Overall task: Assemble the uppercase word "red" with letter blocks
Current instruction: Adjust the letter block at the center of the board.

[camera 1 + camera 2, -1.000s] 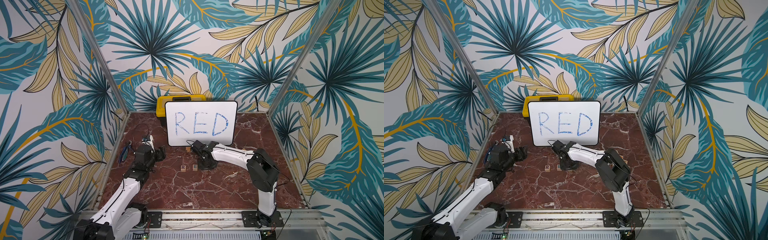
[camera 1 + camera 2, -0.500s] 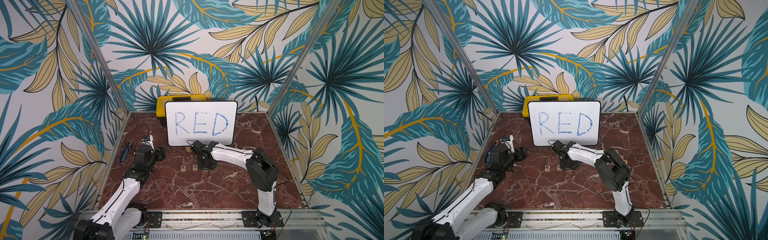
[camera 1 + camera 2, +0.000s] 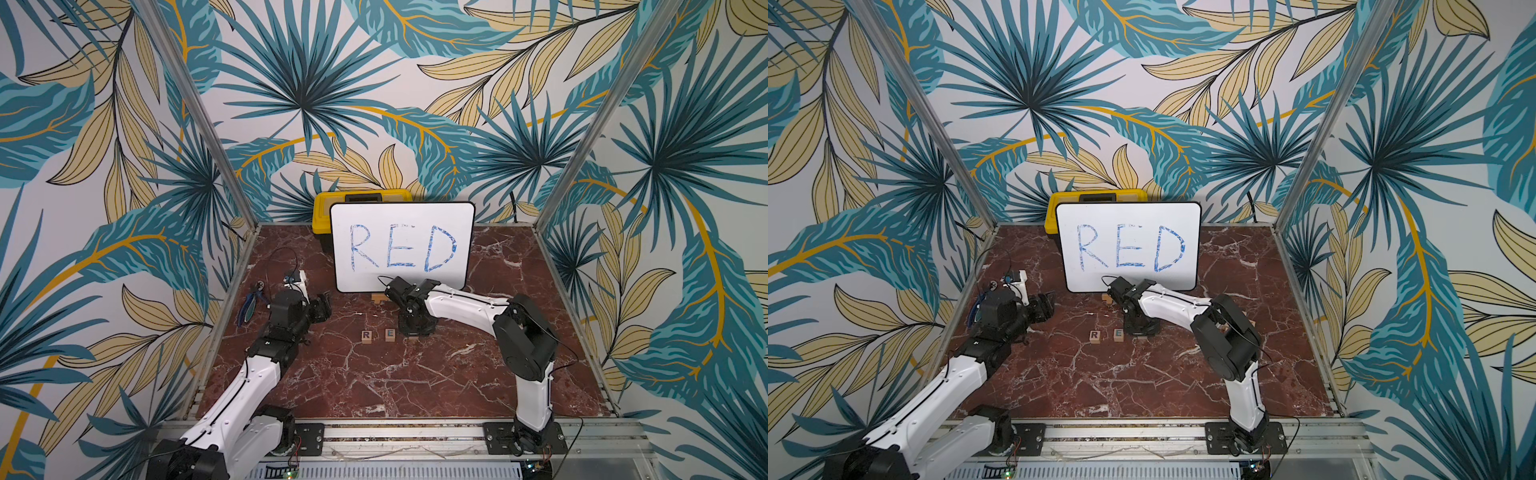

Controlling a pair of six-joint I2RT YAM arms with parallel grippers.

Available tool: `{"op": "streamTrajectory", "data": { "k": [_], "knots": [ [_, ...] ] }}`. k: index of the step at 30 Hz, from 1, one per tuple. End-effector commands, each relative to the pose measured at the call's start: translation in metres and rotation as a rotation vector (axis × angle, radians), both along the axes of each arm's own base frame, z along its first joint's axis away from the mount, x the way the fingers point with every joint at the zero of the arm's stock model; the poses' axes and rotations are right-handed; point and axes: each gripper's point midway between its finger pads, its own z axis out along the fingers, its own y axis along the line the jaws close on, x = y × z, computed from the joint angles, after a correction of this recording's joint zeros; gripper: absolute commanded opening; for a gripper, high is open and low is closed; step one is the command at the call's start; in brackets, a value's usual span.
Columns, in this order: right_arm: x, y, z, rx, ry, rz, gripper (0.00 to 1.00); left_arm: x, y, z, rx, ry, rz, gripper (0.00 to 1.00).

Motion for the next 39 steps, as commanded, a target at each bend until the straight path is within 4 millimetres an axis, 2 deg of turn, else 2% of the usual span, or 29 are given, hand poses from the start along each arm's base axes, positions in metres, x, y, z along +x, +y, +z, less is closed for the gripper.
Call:
{"op": "streamTrajectory", "data": {
  "k": [1, 25, 39],
  "knots": [
    [-0.002, 0.002, -0.005, 0.012, 0.015, -0.014, 0.33, -0.004, 0.004, -0.008, 0.002, 0.006, 0.009, 0.69],
    [-0.009, -0.004, 0.010, -0.015, -0.016, -0.038, 0.32, -0.005, 0.003, -0.009, -0.002, 0.006, 0.006, 0.69],
    [-0.012, -0.003, 0.006, -0.010, -0.001, -0.043, 0.31, -0.005, 0.003, -0.010, -0.001, 0.010, 0.004, 0.68]
  ]
}}
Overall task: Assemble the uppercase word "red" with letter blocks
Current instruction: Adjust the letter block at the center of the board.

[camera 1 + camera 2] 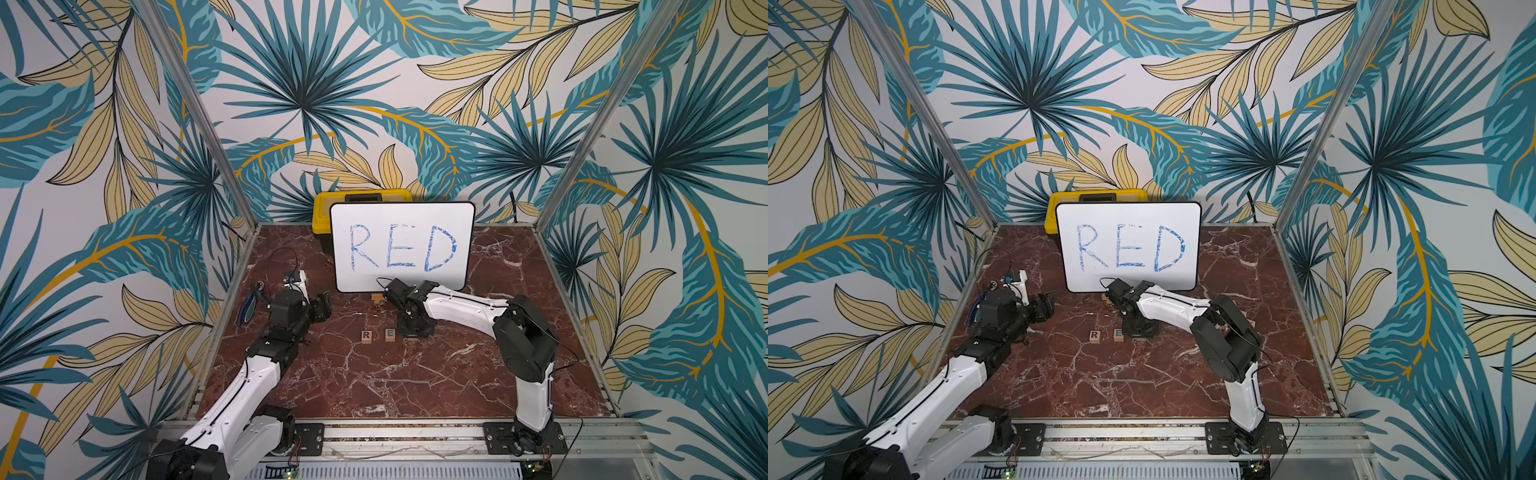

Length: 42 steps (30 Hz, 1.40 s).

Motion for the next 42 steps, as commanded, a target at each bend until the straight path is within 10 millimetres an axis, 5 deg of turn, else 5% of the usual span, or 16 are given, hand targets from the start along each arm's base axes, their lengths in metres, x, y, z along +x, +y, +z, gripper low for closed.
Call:
{"op": "streamTrajectory", "data": {
  "k": [1, 15, 42],
  "knots": [
    [-0.007, -0.006, 0.005, -0.009, 0.004, -0.013, 0.31, -0.005, 0.003, -0.011, -0.001, 0.012, 0.004, 0.68],
    [-0.018, 0.001, 0.001, -0.008, 0.016, 0.011, 0.32, -0.005, 0.003, -0.011, 0.000, 0.013, 0.002, 0.69],
    [-0.008, -0.003, 0.007, -0.016, -0.003, 0.016, 0.32, -0.005, 0.003, -0.011, 0.002, 0.011, 0.006, 0.69]
  ]
}}
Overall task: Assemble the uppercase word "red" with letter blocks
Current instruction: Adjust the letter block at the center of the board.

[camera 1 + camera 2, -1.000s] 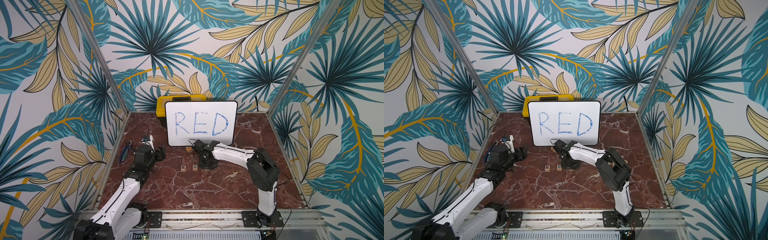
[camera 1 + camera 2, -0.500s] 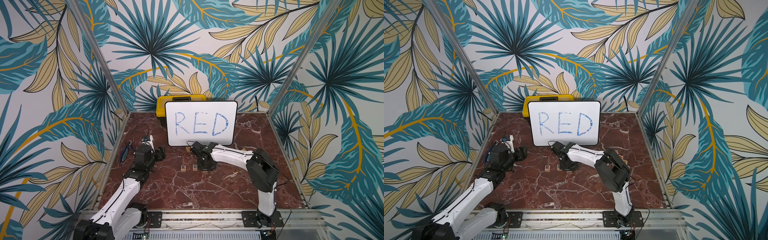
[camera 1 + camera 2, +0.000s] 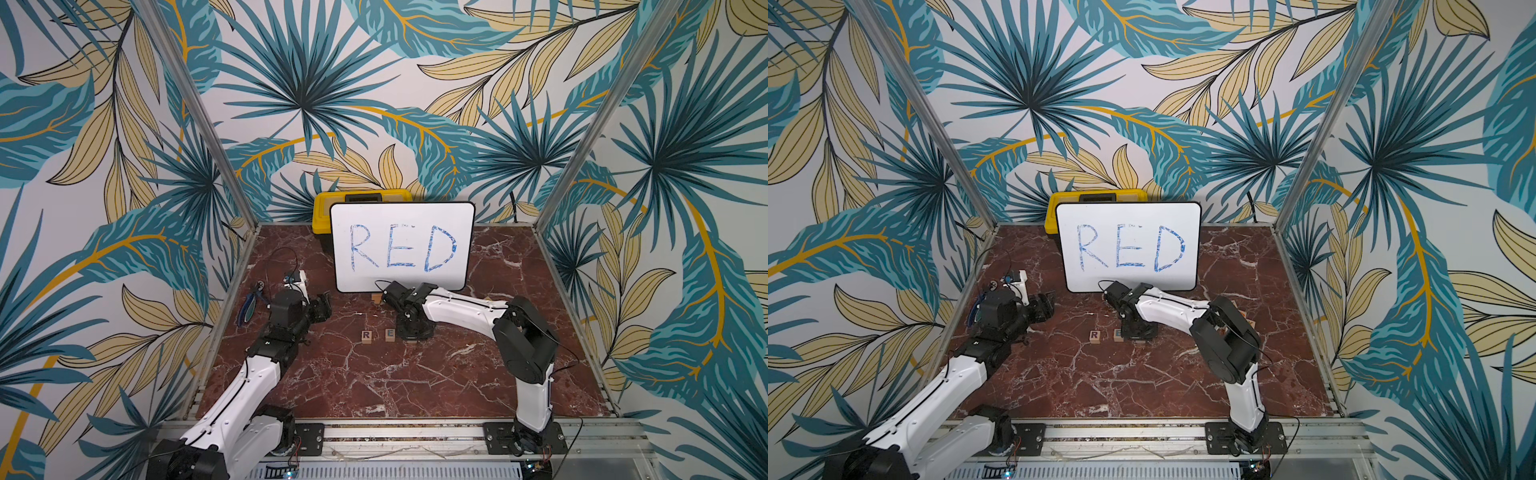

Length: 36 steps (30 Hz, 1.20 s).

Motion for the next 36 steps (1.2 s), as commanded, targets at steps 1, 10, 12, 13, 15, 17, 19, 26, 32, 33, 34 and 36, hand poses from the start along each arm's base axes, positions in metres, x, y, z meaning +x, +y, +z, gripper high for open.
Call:
{"op": "streamTrajectory", "data": {
  "k": [1, 10, 12, 13, 15, 17, 19, 26, 32, 33, 34, 36],
  "knots": [
    [-0.001, -0.004, 0.008, -0.008, -0.006, 0.011, 0.32, -0.005, 0.003, -0.010, 0.002, 0.011, 0.006, 0.69],
    [0.002, -0.002, 0.006, -0.014, -0.009, 0.035, 0.32, -0.004, 0.004, -0.010, 0.004, 0.010, 0.008, 0.69],
    [0.002, -0.001, 0.006, -0.011, -0.009, 0.035, 0.32, -0.005, 0.004, -0.010, 0.004, 0.010, 0.008, 0.69],
    [0.002, -0.002, 0.007, -0.012, -0.011, 0.035, 0.32, -0.005, 0.004, -0.010, 0.005, 0.010, 0.010, 0.69],
    [0.002, -0.002, 0.008, -0.015, -0.011, 0.036, 0.33, -0.004, 0.004, -0.010, 0.004, 0.010, 0.008, 0.69],
    [0.001, -0.003, 0.009, -0.015, -0.011, 0.038, 0.34, -0.004, 0.003, -0.010, 0.003, 0.013, 0.006, 0.69],
    [0.001, -0.004, 0.010, -0.016, -0.014, 0.040, 0.37, -0.004, 0.003, -0.011, 0.003, 0.015, 0.004, 0.69],
    [0.003, -0.004, 0.016, -0.018, -0.026, 0.051, 0.48, -0.004, 0.003, -0.010, 0.004, 0.011, 0.006, 0.70],
    [0.008, -0.005, 0.033, -0.011, -0.070, 0.059, 0.51, -0.004, 0.003, -0.009, 0.002, 0.009, 0.006, 0.70],
    [0.009, -0.005, 0.038, -0.012, -0.080, 0.066, 0.51, -0.004, 0.003, -0.009, 0.003, 0.008, 0.006, 0.71],
    [0.011, -0.005, 0.043, -0.016, -0.089, 0.071, 0.51, -0.004, 0.003, -0.009, 0.003, 0.007, 0.006, 0.71],
    [0.013, -0.006, 0.052, -0.019, -0.106, 0.084, 0.51, -0.005, 0.004, -0.008, 0.004, 0.006, 0.008, 0.71]
  ]
}}
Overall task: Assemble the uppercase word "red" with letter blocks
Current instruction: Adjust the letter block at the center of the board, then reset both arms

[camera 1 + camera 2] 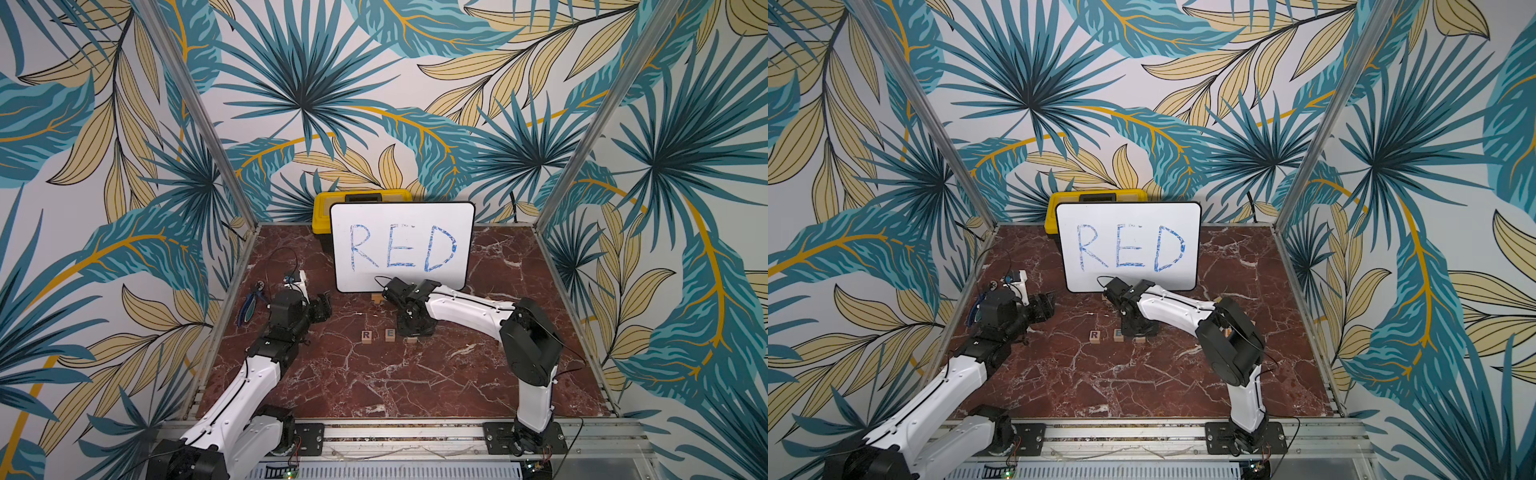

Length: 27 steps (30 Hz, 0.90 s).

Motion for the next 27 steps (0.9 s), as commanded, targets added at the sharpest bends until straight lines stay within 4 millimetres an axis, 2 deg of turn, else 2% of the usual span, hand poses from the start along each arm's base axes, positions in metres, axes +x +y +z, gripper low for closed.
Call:
{"op": "streamTrajectory", "data": {
  "k": [1, 5, 10, 13, 14, 15, 19, 22, 23, 24, 27],
  "knots": [
    [0.005, -0.006, 0.029, -0.013, -0.054, 0.027, 0.51, -0.005, 0.004, -0.008, 0.004, 0.005, 0.008, 0.71],
    [0.008, -0.002, 0.042, 0.003, -0.068, 0.047, 0.51, -0.005, 0.005, -0.008, 0.005, 0.003, 0.014, 0.71],
    [0.010, 0.000, 0.047, 0.004, -0.073, 0.055, 0.51, -0.005, 0.008, -0.008, 0.012, 0.000, 0.031, 0.72],
    [0.017, -0.013, 0.062, -0.038, -0.146, 0.041, 0.51, -0.007, 0.017, -0.004, 0.024, -0.020, 0.076, 0.76],
    [0.020, -0.018, 0.074, -0.047, -0.190, 0.039, 0.51, -0.006, 0.027, -0.001, 0.043, -0.033, 0.122, 0.81],
    [0.032, -0.034, 0.085, -0.056, -0.229, 0.004, 0.54, -0.006, 0.033, 0.002, 0.050, -0.042, 0.152, 0.85],
    [0.049, -0.074, 0.131, -0.081, -0.372, -0.037, 0.67, -0.006, 0.061, 0.016, 0.068, -0.083, 0.263, 0.98],
    [0.053, -0.107, 0.155, -0.085, -0.449, -0.079, 0.82, -0.007, 0.077, 0.025, 0.082, -0.109, 0.323, 1.00],
    [0.053, -0.117, 0.163, -0.091, -0.476, -0.088, 0.94, -0.008, 0.082, 0.029, 0.088, -0.119, 0.344, 1.00],
    [0.053, -0.127, 0.169, -0.102, -0.502, -0.096, 0.99, -0.008, 0.086, 0.031, 0.099, -0.124, 0.361, 1.00],
    [0.046, -0.153, 0.181, -0.116, -0.553, -0.124, 0.99, -0.006, 0.094, 0.033, 0.130, -0.137, 0.403, 1.00]
  ]
}}
